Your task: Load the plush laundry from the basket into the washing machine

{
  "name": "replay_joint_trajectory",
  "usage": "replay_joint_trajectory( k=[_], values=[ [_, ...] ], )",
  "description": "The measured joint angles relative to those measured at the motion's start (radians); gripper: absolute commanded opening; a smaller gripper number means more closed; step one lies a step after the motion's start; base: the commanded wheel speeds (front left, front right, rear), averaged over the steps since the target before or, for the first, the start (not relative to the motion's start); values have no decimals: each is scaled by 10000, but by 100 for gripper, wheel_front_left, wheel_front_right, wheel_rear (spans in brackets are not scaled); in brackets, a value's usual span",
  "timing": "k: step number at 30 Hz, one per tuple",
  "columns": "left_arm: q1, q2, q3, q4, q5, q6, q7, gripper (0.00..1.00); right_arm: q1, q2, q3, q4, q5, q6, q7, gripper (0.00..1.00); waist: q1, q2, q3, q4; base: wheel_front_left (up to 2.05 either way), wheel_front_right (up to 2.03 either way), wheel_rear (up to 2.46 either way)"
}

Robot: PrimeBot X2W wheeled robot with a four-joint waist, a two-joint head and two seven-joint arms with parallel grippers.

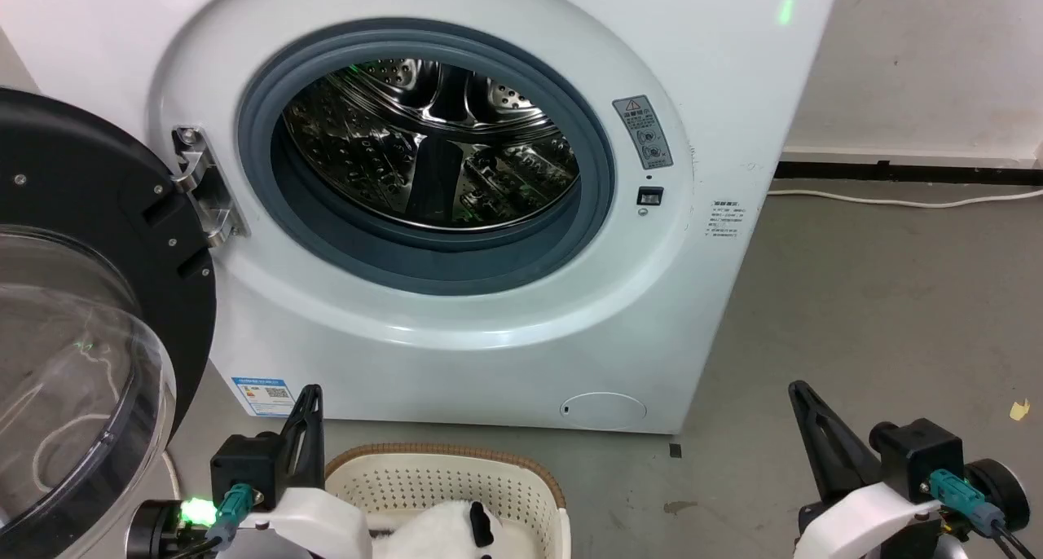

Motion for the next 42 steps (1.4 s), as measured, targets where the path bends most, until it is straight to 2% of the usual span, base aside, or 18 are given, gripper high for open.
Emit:
replay_joint_trajectory(
  k=[6, 7, 27, 42],
  values=[
    [0, 0, 0, 0, 0, 0, 0, 0, 0, 0, 0, 0, 0, 0, 0, 0, 0, 0, 0, 0, 0, 0, 0],
    [0, 0, 0, 0, 0, 0, 0, 100, 0, 0, 0, 0, 0, 0, 0, 100, 0, -1, 0, 0, 0, 0, 0],
    [10, 0, -203, 211, -54, 46, -211, 100, 6, 0, -10, -4, 113, 0, -207, 100, 0, 0, 58, -92, 0, 0, 0],
    [-359, 84, -453, 1145, -372, -15, -449, 100, -142, 0, 31, -247, 328, 0, -546, 100, 1, 0, 1091, -494, 0, 0, 0]
  ],
)
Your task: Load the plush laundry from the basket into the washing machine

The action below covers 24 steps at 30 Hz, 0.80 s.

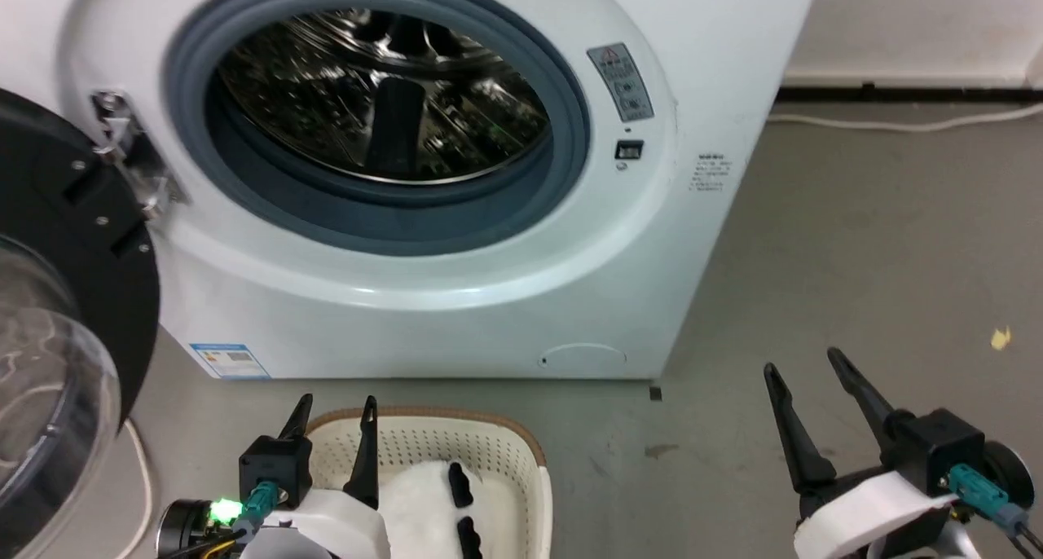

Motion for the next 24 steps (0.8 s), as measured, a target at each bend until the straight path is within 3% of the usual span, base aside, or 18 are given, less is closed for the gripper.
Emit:
replay_joint_trajectory(
  k=[24],
  values=[
    [-1179, 1129, -454, 3039, -522, -426, 754, 100, -563, 0, 539, -86, 976, 0, -487, 100, 1, 0, 2024, -1331, 0, 0, 0]
  ],
)
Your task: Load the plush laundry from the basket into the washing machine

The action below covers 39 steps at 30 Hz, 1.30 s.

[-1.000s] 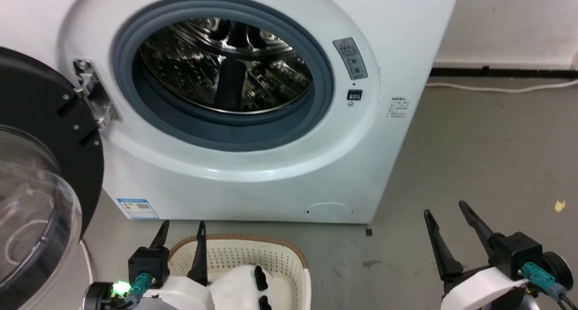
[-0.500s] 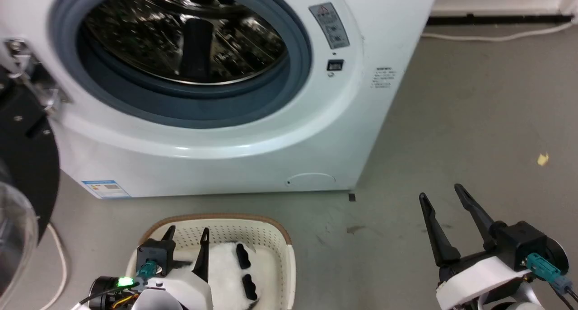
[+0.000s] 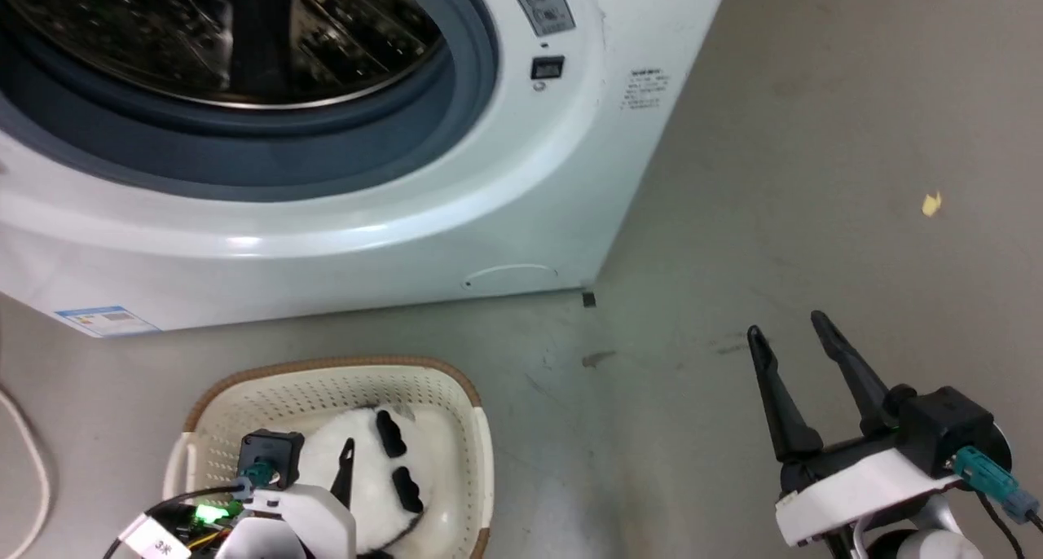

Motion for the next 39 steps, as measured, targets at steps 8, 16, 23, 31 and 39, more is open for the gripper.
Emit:
replay_joint_trajectory(
  k=[8, 16, 23, 31, 39],
  values=[
    [-476, 330, -128, 924, -226, -82, 142, 100, -167, 0, 174, -29, 311, 0, -173, 100, -1, 0, 665, -481, 0, 0, 0],
    [-1010, 546, -73, 1987, -704, -98, 621, 100, -339, 0, 186, -138, 629, 0, -316, 100, -1, 0, 1328, -835, 0, 0, 0],
    [-1453, 982, -468, 2675, -704, -267, 646, 100, -345, 0, 165, -186, 861, 0, -464, 100, -1, 0, 1934, -1073, 0, 0, 0],
    [-2212, 1298, -627, 3492, -997, -387, 654, 100, -380, 0, 207, -330, 1151, 0, -629, 100, -1, 0, 2635, -1336, 0, 0, 0],
    [-3142, 1616, -953, 4420, -1074, -435, 867, 100, -493, -2, 261, -466, 1546, 0, -815, 100, -1, 0, 3337, -1583, 0, 0, 0]
  ],
)
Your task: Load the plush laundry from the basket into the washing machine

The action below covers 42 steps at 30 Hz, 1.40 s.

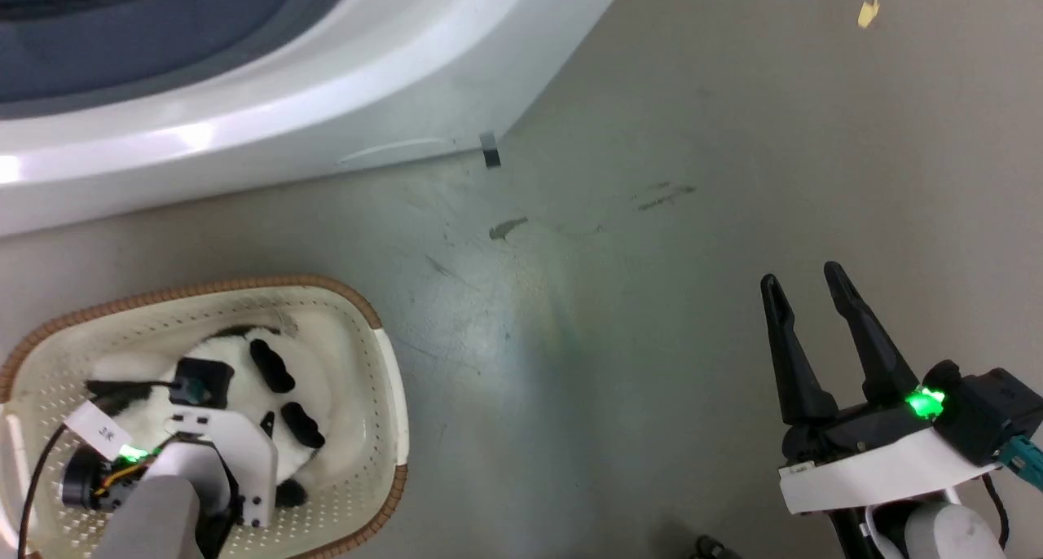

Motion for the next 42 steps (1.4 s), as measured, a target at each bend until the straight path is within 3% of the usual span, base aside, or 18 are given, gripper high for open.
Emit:
replay_joint_trajectory(
  k=[14, 15, 16, 17, 27, 29, 30, 34, 38, 42],
  values=[
    [-1245, 291, -441, 1513, -385, -2, -127, 100, -284, 2, 159, -196, 244, 0, -282, 100, -1, 0, 1274, -367, 0, 0, 0],
    [-1283, 295, -435, 1628, -464, -2, -190, 73, -304, 2, 163, -207, 255, 0, -291, 100, 0, 0, 1337, -407, 0, 0, 0],
    [-1316, 297, -414, 1733, -552, -4, -299, 20, -337, 2, 173, -205, 253, 0, -297, 100, 0, 1, 1386, -455, 0, 0, 0],
    [-1331, 301, -391, 1847, -656, -8, -407, 0, -395, 2, 176, -194, 253, 0, -341, 100, -1, 0, 1422, -515, 0, 0, 0],
    [-1187, 119, -456, 3057, -1256, -90, -1918, 0, -792, 2, 102, 17, 115, 0, -546, 100, -1, 0, 893, -1041, 0, 0, 0],
    [-1057, -94, -493, 3308, -1409, -94, -2261, 0, -739, 2, 8, 48, -12, 0, -585, 100, 0, 0, 557, -1017, 0, 0, 0],
    [-779, -401, -543, 3643, -1593, -104, -2918, 0, -533, 2, -109, 100, -291, 0, -648, 100, -1, 0, -59, -909, 0, 0, 0],
    [-190, -754, -602, 3923, -1743, -182, -3503, 0, -40, 2, -215, 249, -654, 0, -702, 100, -1, 0, -1009, -725, 0, 0, 0],
    [462, -1070, -654, 3582, -1741, -238, -3659, 0, 397, 0, -357, 328, -936, 0, -717, 100, -3, 0, -2011, -437, 0, 0, 0],
    [1104, -1200, -502, 1935, -1645, -138, -3695, 0, 668, -2, -479, 353, -1120, 0, -719, 100, -4, 1, -2943, 6, 0, 0, 0]
  ],
)
